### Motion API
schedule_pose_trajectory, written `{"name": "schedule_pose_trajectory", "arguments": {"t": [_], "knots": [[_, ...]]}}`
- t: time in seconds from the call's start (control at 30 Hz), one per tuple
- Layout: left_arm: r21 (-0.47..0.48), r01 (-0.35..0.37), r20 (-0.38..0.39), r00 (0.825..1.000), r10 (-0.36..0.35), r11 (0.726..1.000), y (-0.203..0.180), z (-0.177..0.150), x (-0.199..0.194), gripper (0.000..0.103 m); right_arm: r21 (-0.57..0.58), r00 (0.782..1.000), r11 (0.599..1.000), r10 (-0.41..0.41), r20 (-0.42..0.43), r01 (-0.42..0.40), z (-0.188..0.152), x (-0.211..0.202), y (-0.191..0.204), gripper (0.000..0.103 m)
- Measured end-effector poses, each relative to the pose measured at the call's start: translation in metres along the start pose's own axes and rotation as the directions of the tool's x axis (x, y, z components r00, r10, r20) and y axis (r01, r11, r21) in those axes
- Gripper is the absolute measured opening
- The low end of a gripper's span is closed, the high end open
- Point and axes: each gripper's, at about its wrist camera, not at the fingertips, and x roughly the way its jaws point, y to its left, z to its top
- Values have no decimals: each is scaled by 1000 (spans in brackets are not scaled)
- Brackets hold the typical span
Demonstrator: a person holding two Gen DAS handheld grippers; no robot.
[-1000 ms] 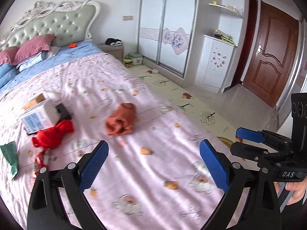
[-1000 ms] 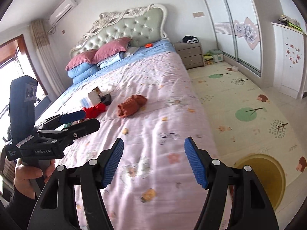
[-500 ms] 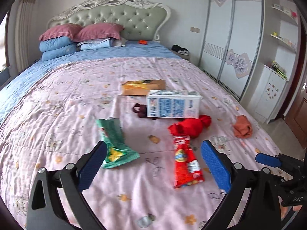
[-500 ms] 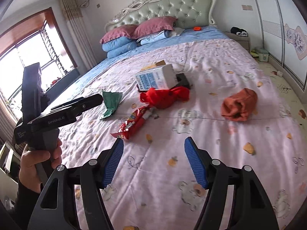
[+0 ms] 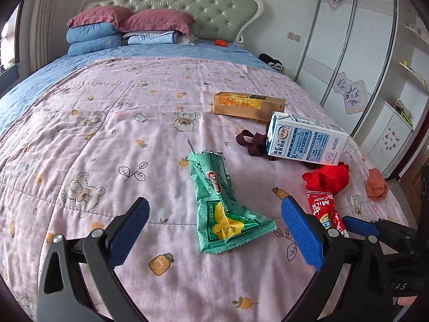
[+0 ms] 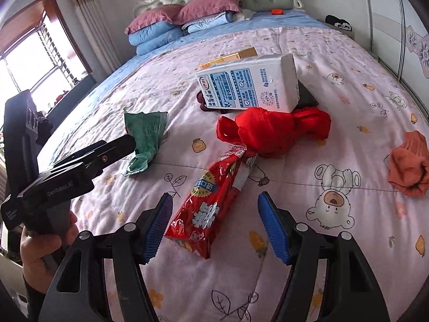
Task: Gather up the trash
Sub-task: 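Grasp the green wrapper with the left tool while the right tool grasps the red candy bag, then carry both wrappers to the yellow bin and open both tools to drop them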
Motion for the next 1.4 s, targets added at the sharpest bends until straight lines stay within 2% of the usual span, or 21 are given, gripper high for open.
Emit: {"name": "schedule_pose_trajectory", "arguments": {"t": [0.07, 0.17, 0.27, 0.37, 0.4, 0.43, 0.47, 0.5, 0.57, 0.73, 0.87, 1.07, 1.2, 1.4], "knots": [[-4, 5, -10, 1000, -5, 1000, 2, 2, 6, 98, -5, 1000, 1000, 0, -26, 0, 0, 8, 2, 39], [-15, 9, -19, 1000, -9, 1000, 3, 4, 12, 98, -38, 1000, 999, -2, -12, 2, -3, 7, 7, 34], [-23, 4, -32, 999, -5, 1000, 5, 7, 18, 98, -42, 999, 998, 54, 8, -53, -7, -4, 8, 27], [-32, 5, -54, 999, -7, 999, 6, 10, 26, 97, -49, 996, 996, 81, 25, -80, -12, -15, 11, 26], [-35, 10, -68, 998, -12, 999, 6, 11, 30, 94, -51, 996, 995, 86, 28, -84, -13, -17, 11, 26], [-39, 12, -84, 996, -15, 999, 6, 10, 35, 72, -52, 996, 995, 88, 31, -87, -14, -20, 11, 26], [-40, 15, -108, 994, -19, 999, 6, 10, 40, 47, -50, 995, 995, 92, 33, -90, -15, -21, 10, 26], [-37, 12, -128, 992, -16, 999, 5, 8, 45, 40, -45, 995, 994, 98, 34, -96, -15, -23, 9, 26], [-25, -2, -121, 993, -1, 1000, 4, 5, 44, 35, -34, 993, 994, 108, 40, -106, -17, -28, 6, 25], [-6, 34, -65, 997, -34, 999, -6, 0, 20, 31, -8, 989, 992, 130, 72, -130, -23, -49, -8, 25], [52, 71, -32, 997, -69, 996, -34, -6, -8, 31, 9, 986, 992, 124, 111, -126, -33, -75, -22, 25], [136, 171, -51, 985, -166, 976, -97, -19, -32, 31, 56, 981, 993, 96, 169, -107, -51, -120, -56, 25], [193, 213, -75, 977, -202, 958, -146, -30, -36, 31, 95, 976, 992, 60, 209, -82, -66, -152, -86, 25], [269, 305, -127, 952, -280, 914, -230, -43, -36, 31, 164, 965, 986, -23, 261, -21, -88, -200, -143, 25]]}}
